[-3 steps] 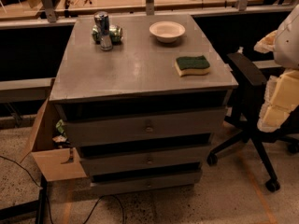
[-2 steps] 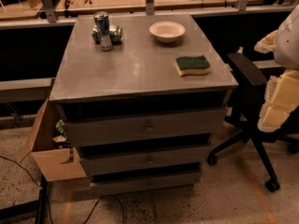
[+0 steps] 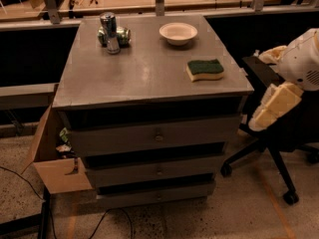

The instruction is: Move sponge near redbull can

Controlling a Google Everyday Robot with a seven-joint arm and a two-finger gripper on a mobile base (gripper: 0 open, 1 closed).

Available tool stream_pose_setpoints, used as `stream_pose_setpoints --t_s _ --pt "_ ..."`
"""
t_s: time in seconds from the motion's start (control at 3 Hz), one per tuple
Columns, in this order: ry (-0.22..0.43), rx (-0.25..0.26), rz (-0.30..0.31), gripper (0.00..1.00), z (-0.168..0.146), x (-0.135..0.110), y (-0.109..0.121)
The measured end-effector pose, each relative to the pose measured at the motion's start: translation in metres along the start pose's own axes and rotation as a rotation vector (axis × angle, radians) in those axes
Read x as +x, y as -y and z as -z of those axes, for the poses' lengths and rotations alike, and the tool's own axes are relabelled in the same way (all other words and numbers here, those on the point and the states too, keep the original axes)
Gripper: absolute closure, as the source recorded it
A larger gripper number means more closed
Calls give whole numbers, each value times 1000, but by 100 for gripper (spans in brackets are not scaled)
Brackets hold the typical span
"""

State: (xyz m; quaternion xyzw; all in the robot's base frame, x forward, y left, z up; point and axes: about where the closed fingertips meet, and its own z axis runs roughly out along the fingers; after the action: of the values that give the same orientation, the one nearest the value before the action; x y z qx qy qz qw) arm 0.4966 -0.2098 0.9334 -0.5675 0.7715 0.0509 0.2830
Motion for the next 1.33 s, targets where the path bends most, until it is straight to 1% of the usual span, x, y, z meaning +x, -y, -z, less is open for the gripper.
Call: stream_pose_setpoints --t_s 0.33,0.67,1.0,1.33 --pt "201 22 -106 0 -42 -1 15" --pt "358 82 -239 0 -70 -8 44" --pt "392 160 -257 0 -68 -14 66" --pt "389 159 -255 0 -68 -14 65"
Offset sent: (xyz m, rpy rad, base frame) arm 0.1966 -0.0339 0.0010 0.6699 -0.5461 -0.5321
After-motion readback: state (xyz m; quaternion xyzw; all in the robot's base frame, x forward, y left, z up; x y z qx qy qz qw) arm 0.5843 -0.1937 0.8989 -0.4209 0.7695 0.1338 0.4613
